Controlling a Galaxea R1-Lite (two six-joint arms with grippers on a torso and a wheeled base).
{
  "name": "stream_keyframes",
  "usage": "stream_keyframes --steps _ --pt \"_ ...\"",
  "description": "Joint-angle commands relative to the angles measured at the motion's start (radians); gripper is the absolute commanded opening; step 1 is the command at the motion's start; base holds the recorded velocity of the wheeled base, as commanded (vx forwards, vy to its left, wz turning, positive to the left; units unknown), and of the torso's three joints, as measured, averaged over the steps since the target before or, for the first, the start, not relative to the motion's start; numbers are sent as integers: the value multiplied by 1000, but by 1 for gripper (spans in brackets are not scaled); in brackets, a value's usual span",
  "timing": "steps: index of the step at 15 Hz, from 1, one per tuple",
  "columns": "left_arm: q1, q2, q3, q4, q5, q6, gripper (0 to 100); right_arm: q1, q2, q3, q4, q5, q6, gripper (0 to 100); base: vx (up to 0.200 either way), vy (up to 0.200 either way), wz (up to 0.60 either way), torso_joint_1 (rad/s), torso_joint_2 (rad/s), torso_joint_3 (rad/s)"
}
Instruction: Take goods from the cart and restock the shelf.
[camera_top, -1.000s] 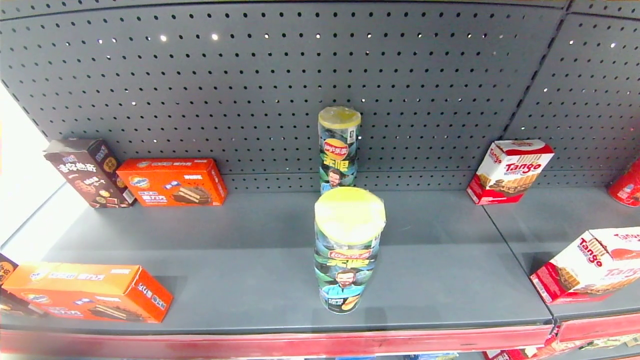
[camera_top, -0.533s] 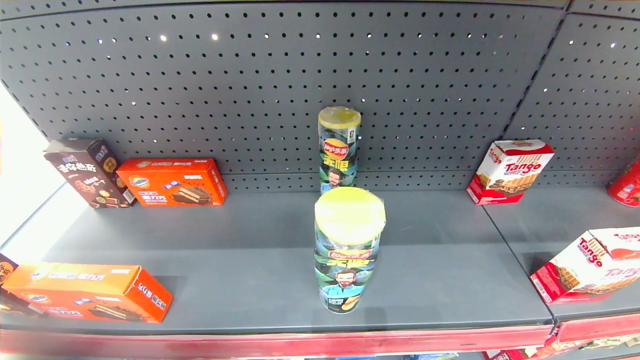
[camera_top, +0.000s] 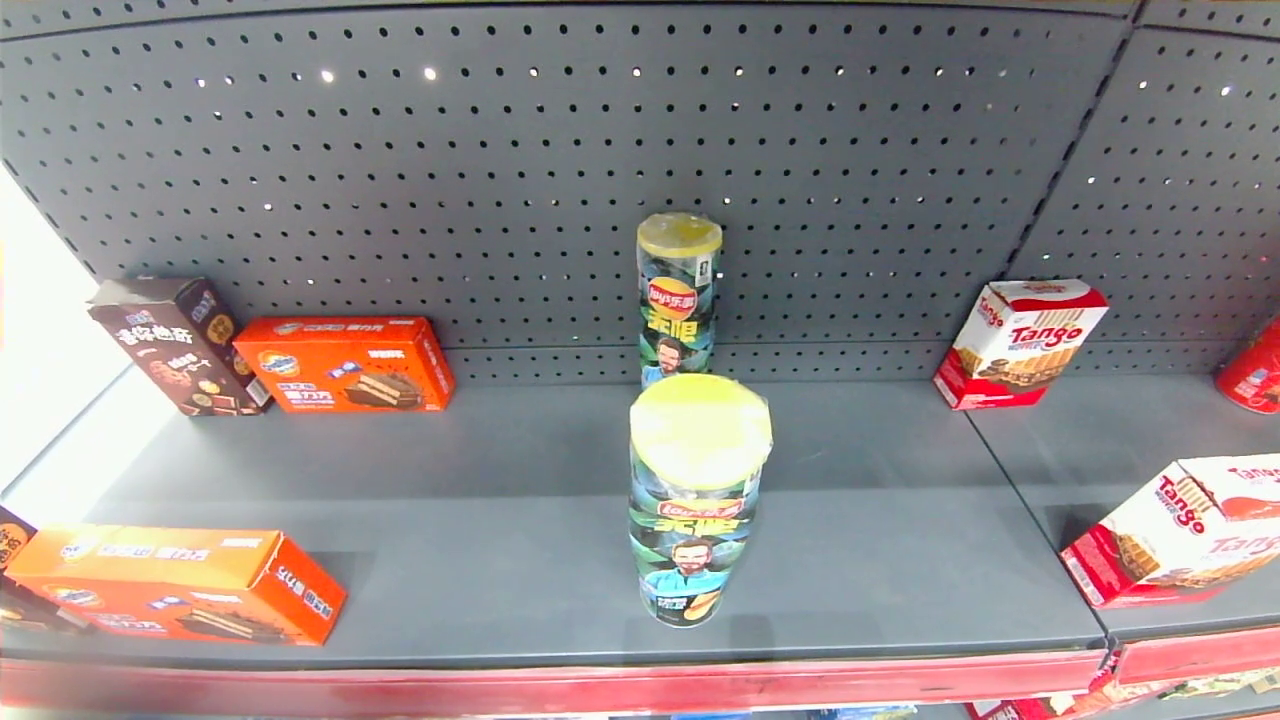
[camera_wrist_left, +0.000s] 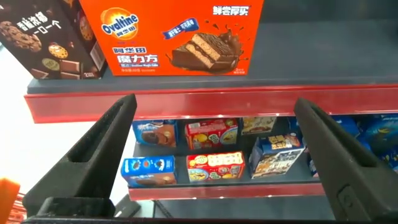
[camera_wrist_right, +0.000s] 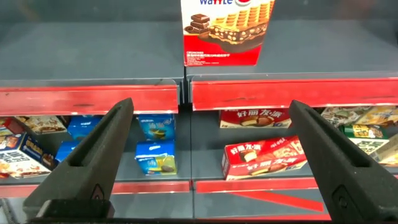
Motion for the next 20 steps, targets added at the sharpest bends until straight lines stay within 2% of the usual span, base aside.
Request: stream_keyframes --steps 1,3,16,18,20 --pt "-1 0 0 0 0 1 100 -1 -7 0 0 -2 0 100 0 0 0 0 0 0" --pt "0 0 0 0 2 -2 100 -1 -7 0 0 0 0 100 -200 0 0 -2 7 0" --pt "0 0 0 0 5 -2 100 0 -7 0 0 0 -2 100 0 0 0 0 0 0" --pt "0 0 0 0 5 -2 100 -1 -7 0 0 0 0 100 -200 0 0 -2 2 2" --pt "0 0 0 0 3 -2 100 -1 -7 0 0 0 0 100 0 0 0 0 0 0"
